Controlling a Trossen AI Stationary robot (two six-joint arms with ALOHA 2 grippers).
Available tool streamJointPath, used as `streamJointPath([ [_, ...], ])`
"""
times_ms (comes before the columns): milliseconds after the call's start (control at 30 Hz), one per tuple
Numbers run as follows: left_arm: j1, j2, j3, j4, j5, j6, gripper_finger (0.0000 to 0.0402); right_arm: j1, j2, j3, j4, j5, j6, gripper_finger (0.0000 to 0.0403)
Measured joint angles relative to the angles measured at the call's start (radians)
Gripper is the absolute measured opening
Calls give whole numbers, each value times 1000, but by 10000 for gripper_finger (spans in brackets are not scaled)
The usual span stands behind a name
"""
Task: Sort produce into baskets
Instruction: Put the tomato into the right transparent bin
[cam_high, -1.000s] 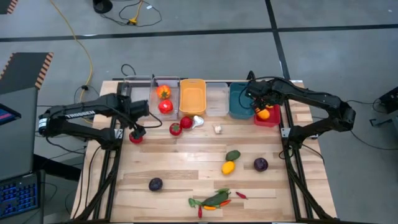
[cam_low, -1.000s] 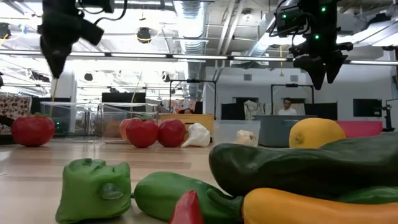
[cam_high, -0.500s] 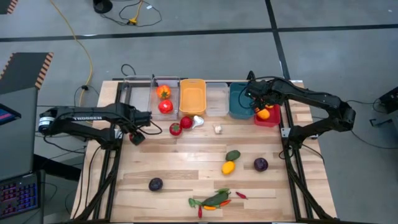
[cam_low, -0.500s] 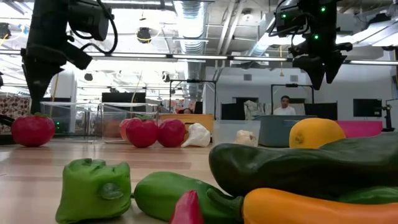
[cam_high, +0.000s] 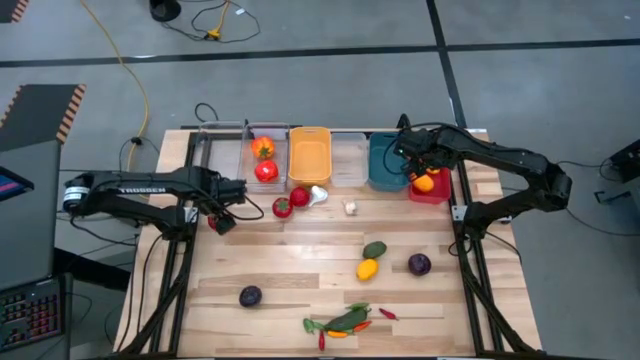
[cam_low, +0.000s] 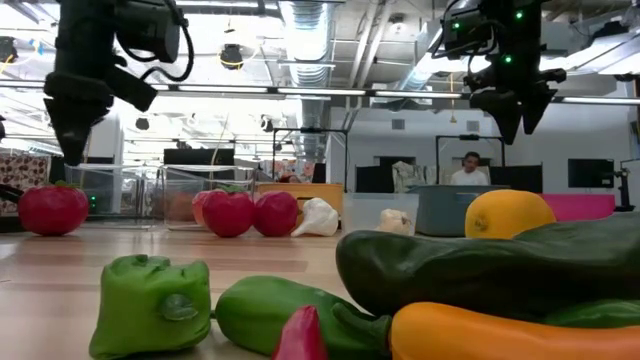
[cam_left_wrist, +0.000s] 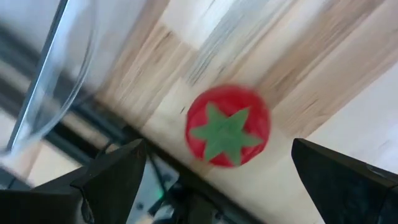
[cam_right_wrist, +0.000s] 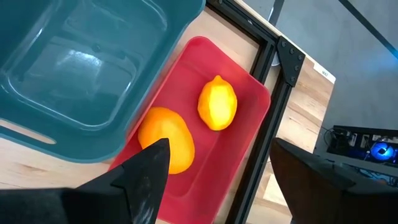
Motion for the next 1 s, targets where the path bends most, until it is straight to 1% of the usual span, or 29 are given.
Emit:
streamJointPath([
  [100,-10,38,0,37,8,-1,389,0,0,0,4,0,0,304],
  [300,-11,175,0,5,5,-23,389,0,0,0,13,0,0,304],
  [567,-11,337,0,7,0,-16,389,0,0,0,14,0,0,304],
  [933,-11,477,0,22,1,1,388,0,0,0,14,0,0,304],
  [1000,-11,491,0,22,5,4,383,0,0,0,14,0,0,304],
])
